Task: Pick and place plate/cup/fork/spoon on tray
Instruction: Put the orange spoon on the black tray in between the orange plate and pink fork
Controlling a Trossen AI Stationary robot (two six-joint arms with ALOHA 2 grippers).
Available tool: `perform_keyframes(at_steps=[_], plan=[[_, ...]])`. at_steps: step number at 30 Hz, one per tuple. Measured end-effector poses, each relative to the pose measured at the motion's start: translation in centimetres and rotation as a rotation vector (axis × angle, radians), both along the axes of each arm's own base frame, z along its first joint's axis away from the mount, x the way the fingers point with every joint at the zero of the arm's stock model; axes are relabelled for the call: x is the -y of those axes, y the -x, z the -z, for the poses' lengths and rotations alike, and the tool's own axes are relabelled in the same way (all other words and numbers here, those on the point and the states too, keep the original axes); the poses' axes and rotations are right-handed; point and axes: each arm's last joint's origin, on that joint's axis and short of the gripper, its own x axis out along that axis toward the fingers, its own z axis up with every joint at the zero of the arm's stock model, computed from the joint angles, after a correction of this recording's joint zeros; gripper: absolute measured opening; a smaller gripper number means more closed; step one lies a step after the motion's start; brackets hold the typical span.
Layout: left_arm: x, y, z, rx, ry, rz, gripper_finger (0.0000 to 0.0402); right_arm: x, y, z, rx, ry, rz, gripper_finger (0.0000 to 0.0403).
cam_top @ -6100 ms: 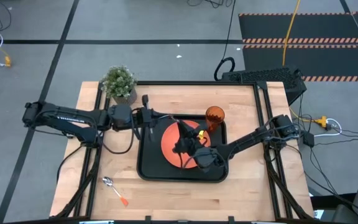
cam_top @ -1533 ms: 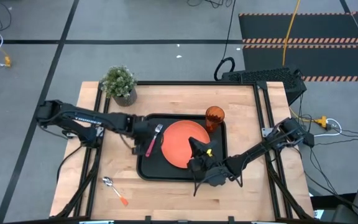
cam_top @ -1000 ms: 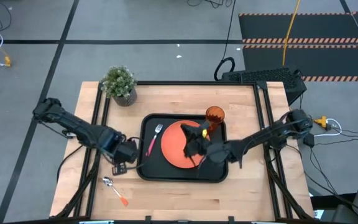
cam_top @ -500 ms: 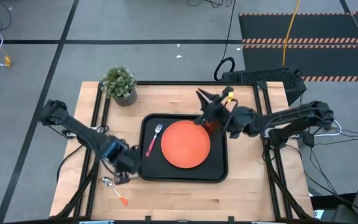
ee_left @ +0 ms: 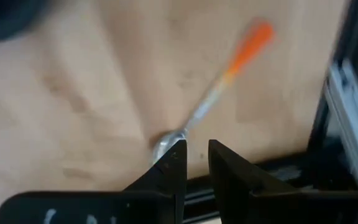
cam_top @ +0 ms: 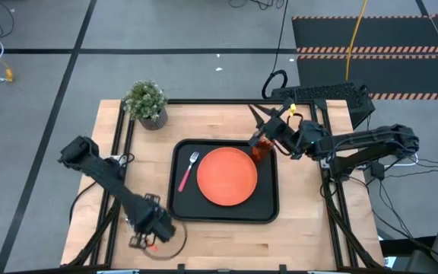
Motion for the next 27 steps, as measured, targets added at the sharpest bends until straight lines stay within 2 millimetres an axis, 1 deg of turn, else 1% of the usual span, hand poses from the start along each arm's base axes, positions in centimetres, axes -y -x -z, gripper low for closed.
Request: perform_keyframes(at_steps=[3,5,9,12,15,18,20,23,27], plan=[[1.6,1.2,0.7,-0.015,0.0,0.113,0.0068,0.0,0.0,0.0,0.004,-0.001,0.0,0.0036],[2.3,1.9,1.0,-0.023,-0.007,0.158,0.0068,0.0,0.0,0.0,0.007,-0.001,0.0,0.0036],[3.2,2.7,1.5,0.0,-0.05,0.21,0.0076,0.0,0.0,0.0,0.013,-0.006,-0.002,0.0036],[3.4,2.8,2.0,0.042,-0.087,0.237,0.011,0.0,0.0,0.0,0.024,-0.019,-0.006,0.0037],[3.3,2.9,3.1,0.08,-0.095,0.239,0.0162,0.0,0.0,0.1,0.013,-0.021,-0.005,0.0037],[2.8,3.5,4.0,0.056,-0.121,0.239,0.0214,-0.1,-0.1,0.4,-0.01,-0.034,-0.009,0.0037],[2.5,3.7,4.5,0.042,-0.133,0.238,0.0241,-0.1,-0.1,0.5,-0.018,-0.043,-0.011,0.0037],[2.3,4.1,5.0,0.031,-0.13,0.255,0.0264,0.0,-0.1,0.8,-0.035,-0.051,-0.009,0.0037],[2.9,4.3,5.6,0.074,-0.085,0.281,0.0268,0.0,-0.2,1.1,-0.059,-0.062,-0.007,0.0037]])
